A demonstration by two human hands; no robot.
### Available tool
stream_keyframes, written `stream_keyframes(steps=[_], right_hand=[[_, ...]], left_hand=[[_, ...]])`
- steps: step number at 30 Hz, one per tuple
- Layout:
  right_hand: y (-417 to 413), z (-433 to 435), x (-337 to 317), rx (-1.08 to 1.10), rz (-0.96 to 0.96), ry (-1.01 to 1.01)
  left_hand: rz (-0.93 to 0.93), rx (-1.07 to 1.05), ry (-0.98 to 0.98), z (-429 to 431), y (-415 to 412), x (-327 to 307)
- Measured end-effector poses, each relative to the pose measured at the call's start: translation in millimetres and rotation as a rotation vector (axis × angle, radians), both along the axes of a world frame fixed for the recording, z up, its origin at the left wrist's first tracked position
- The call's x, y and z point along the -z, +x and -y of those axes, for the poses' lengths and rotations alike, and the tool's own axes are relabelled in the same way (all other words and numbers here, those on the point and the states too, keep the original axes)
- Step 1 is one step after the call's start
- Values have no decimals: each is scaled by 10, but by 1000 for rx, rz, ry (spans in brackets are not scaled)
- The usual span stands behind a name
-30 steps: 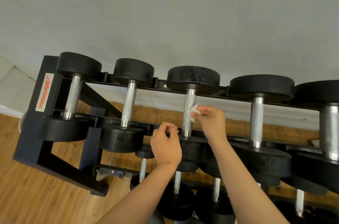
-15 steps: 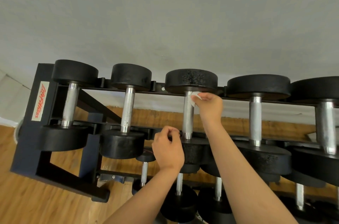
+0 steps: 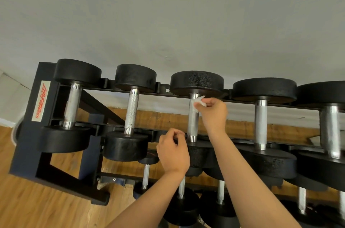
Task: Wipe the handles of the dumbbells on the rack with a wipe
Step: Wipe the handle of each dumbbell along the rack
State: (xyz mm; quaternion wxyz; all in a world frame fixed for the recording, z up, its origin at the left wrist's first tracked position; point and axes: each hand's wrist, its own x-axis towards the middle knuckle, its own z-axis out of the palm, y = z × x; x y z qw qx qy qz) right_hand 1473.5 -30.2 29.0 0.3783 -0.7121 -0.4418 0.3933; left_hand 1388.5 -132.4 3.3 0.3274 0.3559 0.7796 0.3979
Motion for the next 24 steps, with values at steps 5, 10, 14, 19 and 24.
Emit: stream_keyframes(steps=[5, 10, 14, 19, 24], right_hand=[[-18, -8, -1, -14, 109, 36], [-123, -2, -19, 47, 76, 110], [-107, 168, 48, -22, 136, 149], [-92, -31, -20, -18, 161, 160], [-58, 238, 66, -117, 265, 119]], left_hand=[[2, -4, 16, 1, -5, -54], [13, 15, 13, 3, -13, -77], [19, 14, 9, 6, -23, -113], [8, 4, 15, 10, -9, -147], [-1, 5, 13, 1, -8, -156]])
